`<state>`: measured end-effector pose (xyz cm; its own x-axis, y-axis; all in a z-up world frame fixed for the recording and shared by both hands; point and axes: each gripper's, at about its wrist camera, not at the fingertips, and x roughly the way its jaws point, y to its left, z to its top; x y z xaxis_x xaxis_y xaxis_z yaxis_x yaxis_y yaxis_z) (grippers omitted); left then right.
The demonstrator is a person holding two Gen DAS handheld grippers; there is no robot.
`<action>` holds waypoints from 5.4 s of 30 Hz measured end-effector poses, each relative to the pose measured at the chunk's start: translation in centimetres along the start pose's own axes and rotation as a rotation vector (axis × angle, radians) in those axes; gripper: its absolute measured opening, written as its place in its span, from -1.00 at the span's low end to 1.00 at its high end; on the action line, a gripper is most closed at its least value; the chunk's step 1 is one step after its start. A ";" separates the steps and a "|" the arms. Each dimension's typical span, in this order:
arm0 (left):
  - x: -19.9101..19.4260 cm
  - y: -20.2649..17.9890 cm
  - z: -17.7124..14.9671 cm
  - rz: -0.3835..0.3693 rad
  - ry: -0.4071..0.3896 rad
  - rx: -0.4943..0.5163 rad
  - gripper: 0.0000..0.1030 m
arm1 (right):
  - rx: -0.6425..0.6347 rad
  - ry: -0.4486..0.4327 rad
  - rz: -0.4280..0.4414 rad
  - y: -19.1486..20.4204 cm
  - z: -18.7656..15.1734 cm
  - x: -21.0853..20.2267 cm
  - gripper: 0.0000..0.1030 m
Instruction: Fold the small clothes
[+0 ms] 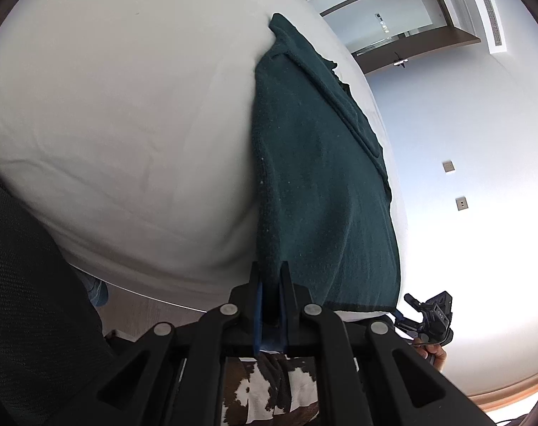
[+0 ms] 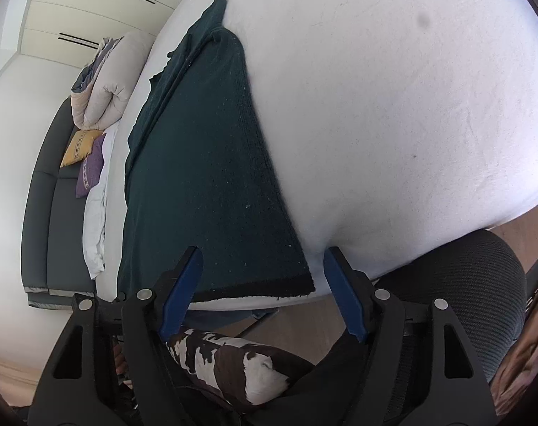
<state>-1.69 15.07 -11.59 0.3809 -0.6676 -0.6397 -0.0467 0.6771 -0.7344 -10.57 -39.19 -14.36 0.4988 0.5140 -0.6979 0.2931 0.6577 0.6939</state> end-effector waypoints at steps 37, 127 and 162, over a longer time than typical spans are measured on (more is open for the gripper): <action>0.4 -7.2 17.8 -0.210 -0.219 -0.025 -0.88 | 0.045 -0.254 0.203 10.9 18.9 1.3 -0.88; 23.5 -11.8 32.6 0.408 -0.244 0.547 -0.17 | 0.048 -0.499 -0.123 15.6 38.6 19.8 -0.88; 23.5 -11.4 33.3 0.306 -0.231 0.491 -0.18 | 0.072 -0.446 0.095 11.8 38.6 21.8 -0.85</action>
<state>38.52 1.95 -10.73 0.6101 -0.3739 -0.6985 0.2241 0.9271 -0.3005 35.28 -41.47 -14.55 0.8240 0.2725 -0.4968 0.2771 0.5709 0.7728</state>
